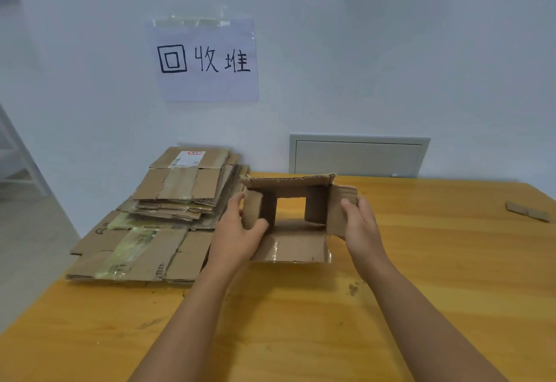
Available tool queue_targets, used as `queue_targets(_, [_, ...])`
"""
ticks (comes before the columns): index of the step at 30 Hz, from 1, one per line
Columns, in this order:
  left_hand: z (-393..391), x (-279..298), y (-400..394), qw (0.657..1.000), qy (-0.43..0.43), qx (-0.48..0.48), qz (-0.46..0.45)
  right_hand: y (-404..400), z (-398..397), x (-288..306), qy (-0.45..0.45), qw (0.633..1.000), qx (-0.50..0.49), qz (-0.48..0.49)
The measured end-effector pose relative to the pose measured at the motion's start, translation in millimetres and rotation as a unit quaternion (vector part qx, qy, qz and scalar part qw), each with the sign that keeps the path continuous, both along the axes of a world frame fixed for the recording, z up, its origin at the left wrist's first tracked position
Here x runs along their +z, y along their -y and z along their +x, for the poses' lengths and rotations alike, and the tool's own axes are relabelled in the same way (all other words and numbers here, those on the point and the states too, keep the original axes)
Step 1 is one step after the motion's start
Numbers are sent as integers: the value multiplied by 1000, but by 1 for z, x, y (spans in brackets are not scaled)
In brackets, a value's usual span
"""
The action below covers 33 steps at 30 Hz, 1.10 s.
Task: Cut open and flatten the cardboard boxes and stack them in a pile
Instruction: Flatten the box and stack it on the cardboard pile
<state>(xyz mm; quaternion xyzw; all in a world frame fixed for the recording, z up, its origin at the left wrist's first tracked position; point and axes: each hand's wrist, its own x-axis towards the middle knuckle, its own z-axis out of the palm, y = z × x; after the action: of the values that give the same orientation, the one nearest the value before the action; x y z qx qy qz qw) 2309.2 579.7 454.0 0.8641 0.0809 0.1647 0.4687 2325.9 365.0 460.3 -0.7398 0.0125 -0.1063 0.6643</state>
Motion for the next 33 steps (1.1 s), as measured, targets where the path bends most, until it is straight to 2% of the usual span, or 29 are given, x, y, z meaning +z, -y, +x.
queue_targets(2, [-5, -4, -4, 998, -2, -41, -40, 3, 4, -6, -38, 995, 35, 86])
queue_targets(4, [-10, -10, -9, 996, -5, -71, -58, 8, 5, -10, -59, 965, 91, 238])
queue_targets(6, [-16, -14, -13, 992, -16, -97, -80, 14, 3, -13, -95, 936, 127, 314])
queue_targets(8, [-22, -14, -15, 986, -30, -132, -99, 20, 6, -18, -148, 932, 118, 309])
queue_targets(10, [-25, -14, -16, 977, -40, -168, -122, 25, 10, -17, -199, 940, 102, 256])
queue_targets(13, [-26, -14, -18, 958, -42, -201, -201, 29, 13, -9, -222, 950, 118, 185])
queue_targets(15, [-26, -10, -16, 950, -38, -197, -239, 32, 14, -5, -193, 964, 126, 133])
queue_targets(19, [-20, -7, -15, 963, -10, -134, -234, 33, 12, -2, -87, 986, 139, 14])
queue_targets(21, [-17, -3, -15, 964, -13, -135, -230, 30, 10, 1, -38, 987, 156, -20])
queue_targets(23, [-15, 3, -14, 972, -6, -136, -194, 27, 7, 5, 0, 985, 171, -23])
queue_targets(25, [-14, 8, -15, 987, 6, -107, -116, 24, 5, 8, 11, 985, 173, -11])
queue_targets(29, [-17, 8, -16, 994, 60, -82, 32, 16, 0, 11, -16, 982, 179, 60])
queue_targets(31, [-18, 4, -15, 993, 54, -100, 30, 15, -3, 7, -35, 982, 169, 78])
queue_targets(33, [-24, -1, -14, 991, 50, -126, 20, 18, -5, 1, -49, 976, 158, 142])
